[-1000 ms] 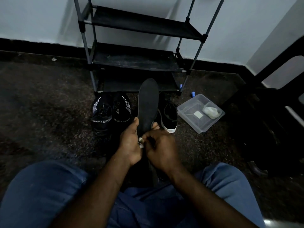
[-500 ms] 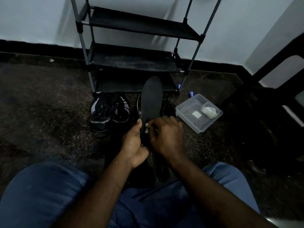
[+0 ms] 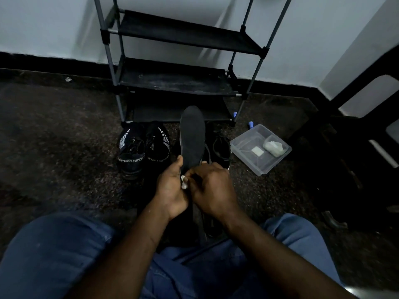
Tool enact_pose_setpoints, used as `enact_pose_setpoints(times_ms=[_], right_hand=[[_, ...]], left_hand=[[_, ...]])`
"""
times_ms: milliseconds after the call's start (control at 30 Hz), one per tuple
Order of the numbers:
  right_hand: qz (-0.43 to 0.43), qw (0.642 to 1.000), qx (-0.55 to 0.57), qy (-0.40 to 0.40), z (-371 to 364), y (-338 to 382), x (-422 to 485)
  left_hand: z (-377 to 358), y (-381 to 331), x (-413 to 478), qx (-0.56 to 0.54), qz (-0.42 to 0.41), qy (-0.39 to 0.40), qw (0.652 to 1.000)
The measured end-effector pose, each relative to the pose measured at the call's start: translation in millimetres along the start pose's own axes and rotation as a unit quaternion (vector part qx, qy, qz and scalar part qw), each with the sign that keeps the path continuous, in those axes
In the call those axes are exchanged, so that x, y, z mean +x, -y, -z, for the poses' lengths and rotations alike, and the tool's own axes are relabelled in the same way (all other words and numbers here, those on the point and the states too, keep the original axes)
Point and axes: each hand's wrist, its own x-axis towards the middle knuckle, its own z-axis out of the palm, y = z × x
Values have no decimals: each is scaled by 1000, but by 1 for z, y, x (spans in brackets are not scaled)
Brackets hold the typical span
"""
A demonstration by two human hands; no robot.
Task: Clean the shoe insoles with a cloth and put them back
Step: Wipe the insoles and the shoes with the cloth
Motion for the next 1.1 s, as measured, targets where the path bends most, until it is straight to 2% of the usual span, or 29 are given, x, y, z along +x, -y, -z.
enact_pose_setpoints(times_ms=[67, 133, 367, 500, 633, 767, 967, 1100], right_hand=[[-34, 999, 1, -33, -1, 1, 8], [-43, 999, -5, -26, -6, 6, 9], [27, 999, 24, 6, -10, 1, -10], [70, 996, -61, 8, 2, -10, -17], [28, 989, -141, -17, 11, -23, -6], [16, 985, -163, -53, 17, -23, 13], [-13, 991, -122, -44, -1, -16, 4], [-25, 999, -29, -27, -15, -2, -12]], left_hand=[[1, 6, 0, 8, 2, 20, 1000], [2, 7, 0, 5, 1, 30, 1000], [5, 1, 2, -15, 10, 10, 1000], [0, 3, 3, -31, 6, 5, 999], [-2, 2, 2, -68, 5, 27, 997], [-2, 2, 1, -78, -9, 36, 996], [0, 0, 6, -68, -10, 31, 997], [4, -2, 8, -60, 8, 8, 998]])
